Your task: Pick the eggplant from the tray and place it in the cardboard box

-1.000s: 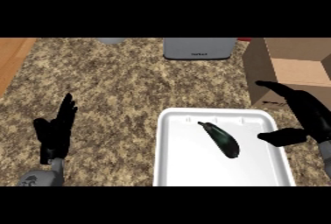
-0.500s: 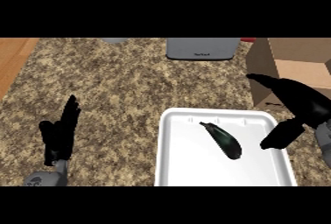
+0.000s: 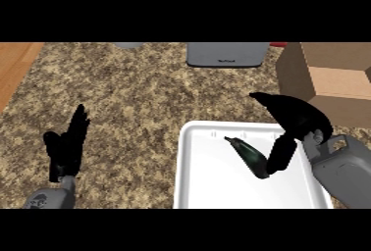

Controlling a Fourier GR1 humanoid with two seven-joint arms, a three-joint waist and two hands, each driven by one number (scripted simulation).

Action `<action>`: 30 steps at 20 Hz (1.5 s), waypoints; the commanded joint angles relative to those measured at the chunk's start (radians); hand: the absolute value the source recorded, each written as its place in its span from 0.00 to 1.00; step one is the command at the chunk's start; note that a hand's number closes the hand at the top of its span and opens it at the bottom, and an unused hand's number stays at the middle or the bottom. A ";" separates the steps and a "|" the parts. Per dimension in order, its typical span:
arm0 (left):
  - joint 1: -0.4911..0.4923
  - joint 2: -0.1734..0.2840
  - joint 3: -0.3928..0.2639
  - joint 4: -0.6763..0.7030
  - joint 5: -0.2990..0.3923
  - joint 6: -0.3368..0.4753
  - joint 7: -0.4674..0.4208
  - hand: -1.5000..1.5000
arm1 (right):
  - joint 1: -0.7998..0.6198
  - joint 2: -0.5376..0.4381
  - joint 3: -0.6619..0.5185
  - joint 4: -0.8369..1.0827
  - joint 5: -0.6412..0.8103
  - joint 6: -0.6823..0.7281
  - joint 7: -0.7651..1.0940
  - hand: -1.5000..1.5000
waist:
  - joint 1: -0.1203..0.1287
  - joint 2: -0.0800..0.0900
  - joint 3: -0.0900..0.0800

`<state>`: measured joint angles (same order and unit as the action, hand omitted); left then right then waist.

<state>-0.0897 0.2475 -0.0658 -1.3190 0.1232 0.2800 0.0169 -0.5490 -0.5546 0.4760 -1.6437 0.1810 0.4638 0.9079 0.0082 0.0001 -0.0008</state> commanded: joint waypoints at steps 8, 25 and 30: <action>-0.001 -0.028 0.029 0.022 -0.011 -0.012 -0.012 0.50 | -0.042 0.173 0.012 0.089 0.032 0.089 0.195 0.00 | -0.001 0.000 0.000; -0.052 -0.021 0.072 0.055 -0.038 -0.034 0.011 0.50 | 0.006 0.329 0.050 0.160 0.207 0.077 0.256 0.00 | -0.009 0.000 0.000; -0.023 -0.037 0.062 0.040 -0.056 -0.030 -0.006 0.50 | -0.009 0.299 0.003 0.237 0.244 0.101 0.197 0.00 | -0.005 0.000 0.000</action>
<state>-0.0969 0.2092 -0.0148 -1.2876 0.0739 0.2489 -0.0002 -0.5339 -0.2772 0.4971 -1.4520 0.4010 0.5122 1.0040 0.0017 -0.0005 -0.0005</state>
